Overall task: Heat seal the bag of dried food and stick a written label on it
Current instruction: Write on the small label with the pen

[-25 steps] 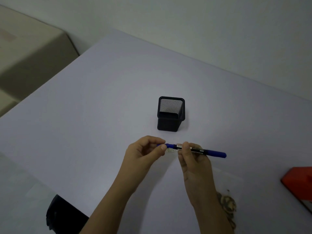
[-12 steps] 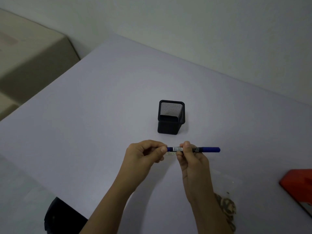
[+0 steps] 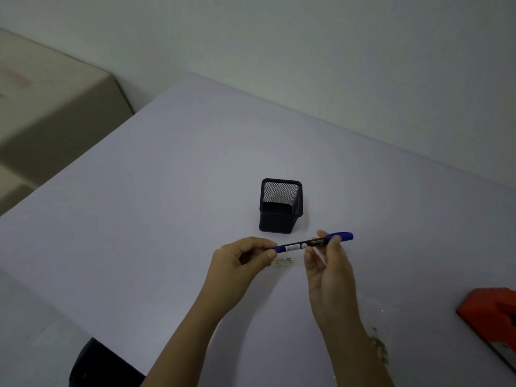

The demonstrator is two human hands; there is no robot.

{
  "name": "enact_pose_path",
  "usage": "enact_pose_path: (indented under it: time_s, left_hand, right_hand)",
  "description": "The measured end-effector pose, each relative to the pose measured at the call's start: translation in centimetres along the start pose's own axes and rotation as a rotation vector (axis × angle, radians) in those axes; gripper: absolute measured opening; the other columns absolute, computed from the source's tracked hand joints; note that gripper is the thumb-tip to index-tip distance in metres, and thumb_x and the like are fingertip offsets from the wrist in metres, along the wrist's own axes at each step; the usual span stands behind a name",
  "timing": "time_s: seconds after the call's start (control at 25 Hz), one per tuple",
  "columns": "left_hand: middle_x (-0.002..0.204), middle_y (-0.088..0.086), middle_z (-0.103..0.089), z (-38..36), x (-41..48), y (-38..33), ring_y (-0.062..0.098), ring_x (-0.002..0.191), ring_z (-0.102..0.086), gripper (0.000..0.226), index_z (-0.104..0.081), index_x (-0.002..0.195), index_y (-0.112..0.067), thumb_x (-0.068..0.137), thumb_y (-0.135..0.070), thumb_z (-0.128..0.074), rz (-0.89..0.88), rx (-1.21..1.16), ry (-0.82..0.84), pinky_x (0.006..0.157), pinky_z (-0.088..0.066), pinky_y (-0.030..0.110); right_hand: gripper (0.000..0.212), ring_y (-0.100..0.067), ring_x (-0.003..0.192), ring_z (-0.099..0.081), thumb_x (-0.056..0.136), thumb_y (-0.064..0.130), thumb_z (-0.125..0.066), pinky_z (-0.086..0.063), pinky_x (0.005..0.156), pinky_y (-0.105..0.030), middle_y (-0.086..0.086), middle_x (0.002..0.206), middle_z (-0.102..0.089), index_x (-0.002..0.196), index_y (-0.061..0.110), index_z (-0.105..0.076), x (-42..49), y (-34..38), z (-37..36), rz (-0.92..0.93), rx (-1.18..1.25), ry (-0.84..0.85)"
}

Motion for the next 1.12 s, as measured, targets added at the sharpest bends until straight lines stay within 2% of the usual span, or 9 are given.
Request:
enact_pose_path:
  time_s: [0.16,0.32,0.44,0.52,0.6,0.72,0.88,0.96,1.12]
  left_hand:
    - [0.131,-0.014,-0.048,1.8,3.7,-0.3,-0.002,0.111,-0.052,0.071,-0.037,0.137,-0.031,0.076,-0.030,-0.073,-0.051,0.024,-0.072,0.087,-0.043,0.008]
    - [0.156,-0.007,-0.013,1.4,9.4,0.3,0.009,0.140,-0.019,0.113,-0.006,0.149,-0.026,0.066,-0.037,-0.082,-0.040,0.276,0.133,0.114,-0.022,0.030]
    - [0.155,-0.004,-0.018,0.4,11.4,0.5,0.013,0.140,-0.023,0.107,-0.013,0.148,-0.023,0.067,-0.035,-0.082,-0.115,0.424,0.251,0.114,-0.023,0.030]
    - [0.153,-0.002,-0.025,0.2,11.7,0.8,0.013,0.137,-0.029,0.096,-0.024,0.145,-0.021,0.068,-0.032,-0.081,-0.177,0.427,0.237,0.113,-0.030,0.036]
    - [0.151,-0.002,-0.028,0.2,11.8,1.2,0.013,0.136,-0.031,0.092,-0.027,0.145,-0.020,0.070,-0.031,-0.079,-0.205,0.427,0.224,0.112,-0.033,0.038]
    - [0.149,-0.002,-0.033,0.2,12.0,1.4,0.014,0.133,-0.035,0.089,-0.029,0.143,-0.019,0.070,-0.030,-0.079,-0.243,0.441,0.222,0.110,-0.035,0.038]
    - [0.148,-0.001,-0.034,0.5,12.3,1.2,0.015,0.131,-0.037,0.090,-0.029,0.143,-0.019,0.069,-0.030,-0.080,-0.235,0.454,0.220,0.110,-0.036,0.038]
    - [0.148,-0.001,-0.033,0.4,12.2,1.1,0.016,0.132,-0.036,0.090,-0.029,0.144,-0.019,0.070,-0.031,-0.079,-0.239,0.471,0.217,0.110,-0.035,0.037]
    - [0.156,-0.003,-0.016,0.6,11.6,0.6,0.014,0.141,-0.021,0.100,-0.016,0.147,-0.024,0.070,-0.031,-0.079,-0.243,0.494,0.237,0.112,-0.024,0.028]
  right_hand:
    - [0.024,-0.006,0.074,-0.058,0.098,0.021,-0.040,-0.051,0.063,-0.008,0.001,0.087,-0.059,0.097,0.011,-0.063,2.7,3.6,-0.5,0.194,-0.123,0.003]
    - [0.016,0.002,0.070,-0.063,0.097,0.021,-0.044,-0.053,0.072,-0.012,0.012,0.085,-0.059,0.109,0.019,-0.056,5.2,6.2,-3.6,0.566,-0.570,0.109]
    - [0.012,-0.010,0.075,-0.064,0.094,0.023,-0.049,-0.055,0.070,-0.024,0.010,0.080,-0.062,0.099,0.013,-0.054,6.5,6.0,-6.6,0.767,-0.986,0.212]
    - [0.020,-0.022,0.078,-0.064,0.092,0.026,-0.049,-0.054,0.074,-0.039,-0.004,0.085,-0.066,0.095,0.007,-0.056,7.5,4.6,-7.7,0.760,-1.275,0.315]
    - [0.026,-0.025,0.081,-0.062,0.093,0.029,-0.046,-0.052,0.073,-0.040,-0.009,0.090,-0.065,0.093,0.006,-0.058,8.1,3.2,-8.1,0.670,-1.448,0.414]
    - [0.031,-0.024,0.084,-0.057,0.095,0.032,-0.045,-0.043,0.068,-0.029,-0.009,0.091,-0.058,0.092,0.005,-0.060,8.4,3.0,-8.4,0.711,-1.505,0.375]
    - [0.033,-0.024,0.097,-0.059,0.092,0.025,-0.051,-0.048,0.074,-0.034,-0.006,0.108,-0.062,0.124,0.016,-0.051,9.1,3.6,-8.1,0.830,-1.523,0.262]
    - [0.037,-0.024,0.103,-0.054,0.090,0.026,-0.054,-0.048,0.072,-0.033,-0.006,0.112,-0.057,0.126,0.019,-0.051,9.2,3.7,-7.7,0.907,-1.559,0.201]
    - [0.048,-0.021,0.110,-0.047,0.088,0.036,-0.058,-0.044,0.073,-0.030,-0.005,0.120,-0.050,0.131,0.019,-0.049,9.4,4.4,-7.2,0.955,-1.547,0.156]
Point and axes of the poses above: each hand's wrist, its own x-axis towards the middle knuckle, its own z-axis out of the back of the hand, y = z × x, the point moved 3 cm from there along x, towards the middle knuckle
